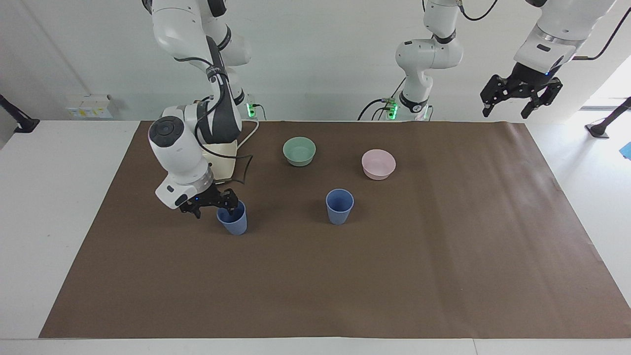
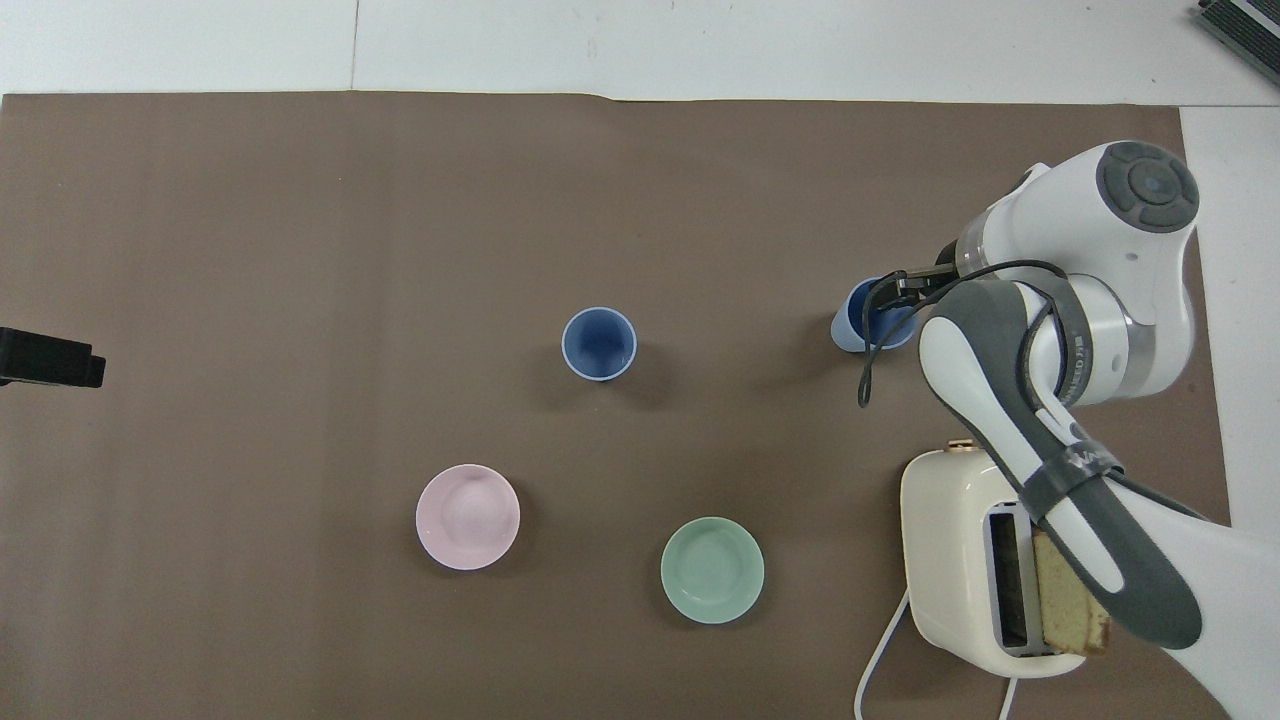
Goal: Stack blue cups with both arms
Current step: 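Grasp the second blue cup rim with the right gripper and lift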
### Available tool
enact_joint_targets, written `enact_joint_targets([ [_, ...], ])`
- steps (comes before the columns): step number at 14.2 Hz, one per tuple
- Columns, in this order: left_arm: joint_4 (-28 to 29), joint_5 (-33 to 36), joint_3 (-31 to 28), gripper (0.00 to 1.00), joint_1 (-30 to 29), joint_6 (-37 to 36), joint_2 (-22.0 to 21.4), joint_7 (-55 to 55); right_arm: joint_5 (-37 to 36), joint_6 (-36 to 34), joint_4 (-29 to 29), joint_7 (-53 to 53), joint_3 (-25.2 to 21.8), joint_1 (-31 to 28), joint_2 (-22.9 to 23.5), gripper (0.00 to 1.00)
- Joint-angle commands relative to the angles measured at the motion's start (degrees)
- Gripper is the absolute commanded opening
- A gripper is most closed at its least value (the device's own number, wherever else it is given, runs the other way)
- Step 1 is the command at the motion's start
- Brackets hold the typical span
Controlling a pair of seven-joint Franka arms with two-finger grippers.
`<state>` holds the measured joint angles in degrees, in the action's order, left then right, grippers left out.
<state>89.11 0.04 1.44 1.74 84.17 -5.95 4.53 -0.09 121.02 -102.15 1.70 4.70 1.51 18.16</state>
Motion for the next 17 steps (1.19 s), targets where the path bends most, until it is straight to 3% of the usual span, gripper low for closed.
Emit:
enact_joint_targets([
  [1, -4.03, -1.70, 0.23, 1.00, -0.51, -2.44, 1.99, -0.91, 1.14, 1.23, -0.85, 0.23, 0.22, -0.37, 0.82, 1.00],
  [3, -3.42, -3.29, 0.05, 1.00, -0.42, -1.30, 1.39, -3.64, 1.05, 1.23, -0.77, -0.29, 0.22, -0.37, 0.92, 1.00],
  [4, -2.98, -3.29, 0.05, 1.00, -0.51, -1.47, 1.21, -3.04, 1.05, 1.23, -0.77, -0.12, 0.22, -0.37, 0.92, 0.86],
  [5, -2.98, -3.29, 0.05, 1.00, -0.42, -1.47, 1.29, -3.03, 1.05, 1.15, -0.77, 0.14, 0.31, -0.19, 0.92, 0.56],
  [6, -2.98, -3.03, 0.05, 1.00, -0.42, -1.73, 1.21, -3.03, 1.14, 1.15, -0.77, 0.40, 0.22, 0.24, 0.92, 0.34],
  [7, -2.89, -2.86, 0.05, 1.00, -0.33, -2.08, 1.21, -2.94, 1.14, 1.15, -0.77, 0.58, 0.22, 0.59, 0.92, 0.20],
  [9, -2.89, -2.33, 0.05, 1.00, 0.10, -3.04, 1.12, -3.03, 1.14, 1.15, -0.59, 0.32, 0.22, 0.60, 1.00, 0.03],
  [13, -2.63, -2.15, 0.05, 1.00, 0.02, -3.84, 1.12, -2.94, 1.14, -0.08, 0.98, 0.49, 0.31, 0.69, 1.09, 0.00],
  [17, -1.49, -1.98, 0.05, 1.00, 0.19, -4.28, 0.33, -2.59, 1.14, -5.61, 6.95, 5.83, 1.19, 2.00, 0.74, 0.00],
])
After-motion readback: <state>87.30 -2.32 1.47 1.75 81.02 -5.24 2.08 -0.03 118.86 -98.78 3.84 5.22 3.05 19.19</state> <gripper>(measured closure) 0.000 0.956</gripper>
